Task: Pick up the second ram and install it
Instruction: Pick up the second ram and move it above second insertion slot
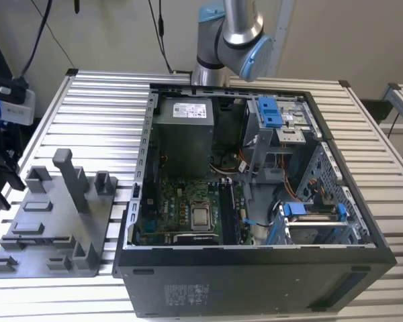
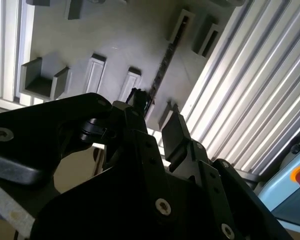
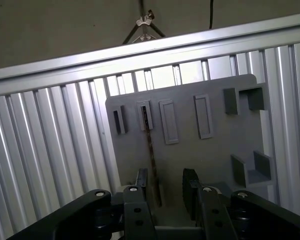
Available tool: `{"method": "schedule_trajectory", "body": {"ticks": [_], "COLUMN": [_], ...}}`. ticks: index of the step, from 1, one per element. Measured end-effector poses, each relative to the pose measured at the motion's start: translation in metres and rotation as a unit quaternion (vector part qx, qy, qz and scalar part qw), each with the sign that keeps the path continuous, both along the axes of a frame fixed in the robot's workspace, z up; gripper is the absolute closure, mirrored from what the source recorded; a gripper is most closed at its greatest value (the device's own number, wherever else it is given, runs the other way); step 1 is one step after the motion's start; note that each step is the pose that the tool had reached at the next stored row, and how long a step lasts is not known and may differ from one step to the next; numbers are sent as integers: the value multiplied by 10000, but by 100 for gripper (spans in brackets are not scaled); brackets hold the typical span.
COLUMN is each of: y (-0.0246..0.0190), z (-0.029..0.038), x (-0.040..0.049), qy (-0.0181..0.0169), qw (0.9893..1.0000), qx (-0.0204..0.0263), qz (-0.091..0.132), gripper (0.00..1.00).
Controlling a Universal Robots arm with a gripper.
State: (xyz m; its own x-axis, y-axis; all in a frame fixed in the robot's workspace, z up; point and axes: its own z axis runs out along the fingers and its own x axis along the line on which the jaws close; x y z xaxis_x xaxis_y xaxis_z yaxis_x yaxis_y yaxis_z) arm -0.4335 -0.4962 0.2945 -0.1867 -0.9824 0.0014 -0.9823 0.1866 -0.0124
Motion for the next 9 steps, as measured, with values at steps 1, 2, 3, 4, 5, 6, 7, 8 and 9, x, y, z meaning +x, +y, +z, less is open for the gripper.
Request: {"method": "schedule_trajectory", "body": {"ticks": [1, 2, 3, 4, 5, 6, 7, 8, 9], "y": [0, 0, 0, 0, 0, 0, 0, 0, 1], "z": [-4, -8, -11, -15, -18, -22, -25, -28, -33], "x": [0, 0, 0, 0, 0, 0, 0, 0, -1], "qy": [0, 0, 0, 0, 0, 0, 0, 0, -1], "qw": [10000, 10000, 10000, 10000, 10000, 10000, 10000, 10000, 10000], "qx": [1, 2, 2, 3, 4, 5, 5, 6, 8], "qz": [0, 0, 0, 0, 0, 0, 0, 0, -1], "gripper": [58, 58, 58, 58, 58, 58, 58, 58, 58]}}
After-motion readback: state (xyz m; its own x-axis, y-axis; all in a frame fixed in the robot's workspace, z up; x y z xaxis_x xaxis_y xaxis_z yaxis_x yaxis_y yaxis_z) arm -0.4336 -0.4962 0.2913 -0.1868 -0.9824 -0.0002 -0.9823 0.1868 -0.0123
